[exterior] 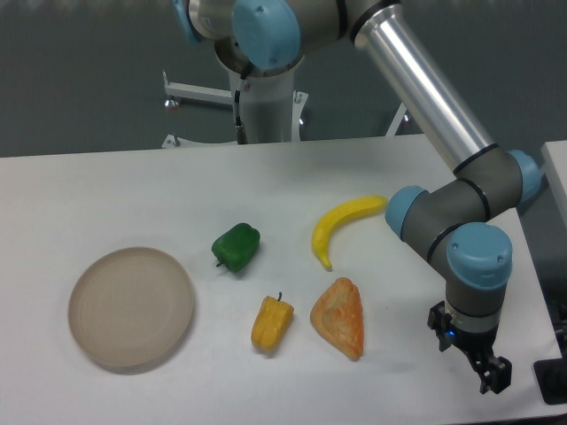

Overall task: Pick up the green pepper from the table
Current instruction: 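Move the open gripper over the green bell pepper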

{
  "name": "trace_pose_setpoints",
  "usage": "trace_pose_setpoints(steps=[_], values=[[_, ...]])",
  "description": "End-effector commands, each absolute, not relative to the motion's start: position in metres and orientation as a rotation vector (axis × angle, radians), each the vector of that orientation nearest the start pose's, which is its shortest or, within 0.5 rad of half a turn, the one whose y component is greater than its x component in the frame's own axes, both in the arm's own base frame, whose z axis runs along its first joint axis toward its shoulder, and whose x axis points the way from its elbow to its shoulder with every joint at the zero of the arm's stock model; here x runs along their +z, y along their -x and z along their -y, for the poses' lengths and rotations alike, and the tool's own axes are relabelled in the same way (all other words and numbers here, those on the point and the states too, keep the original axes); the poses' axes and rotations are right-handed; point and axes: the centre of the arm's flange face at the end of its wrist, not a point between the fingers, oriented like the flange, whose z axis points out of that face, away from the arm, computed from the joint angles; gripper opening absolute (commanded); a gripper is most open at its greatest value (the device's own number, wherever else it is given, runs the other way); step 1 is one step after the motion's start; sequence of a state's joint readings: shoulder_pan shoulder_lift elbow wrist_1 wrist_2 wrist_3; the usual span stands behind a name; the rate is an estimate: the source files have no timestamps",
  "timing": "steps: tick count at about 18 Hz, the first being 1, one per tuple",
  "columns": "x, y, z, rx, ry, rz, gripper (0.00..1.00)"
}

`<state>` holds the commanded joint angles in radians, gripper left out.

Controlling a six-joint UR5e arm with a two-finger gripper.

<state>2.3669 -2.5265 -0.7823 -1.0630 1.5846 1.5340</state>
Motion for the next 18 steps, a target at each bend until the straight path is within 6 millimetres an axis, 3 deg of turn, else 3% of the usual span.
trace_pose_setpoints(steps=[7, 14, 18], values=[[0.289, 0.510, -0.686, 0.427, 2.812, -0.970, 1.00], [0.324, 0.463, -0.650, 0.229, 2.844, -0.698, 1.00], [0.337, 0.426, -0.620, 0.100, 2.869, -0.569, 1.00]])
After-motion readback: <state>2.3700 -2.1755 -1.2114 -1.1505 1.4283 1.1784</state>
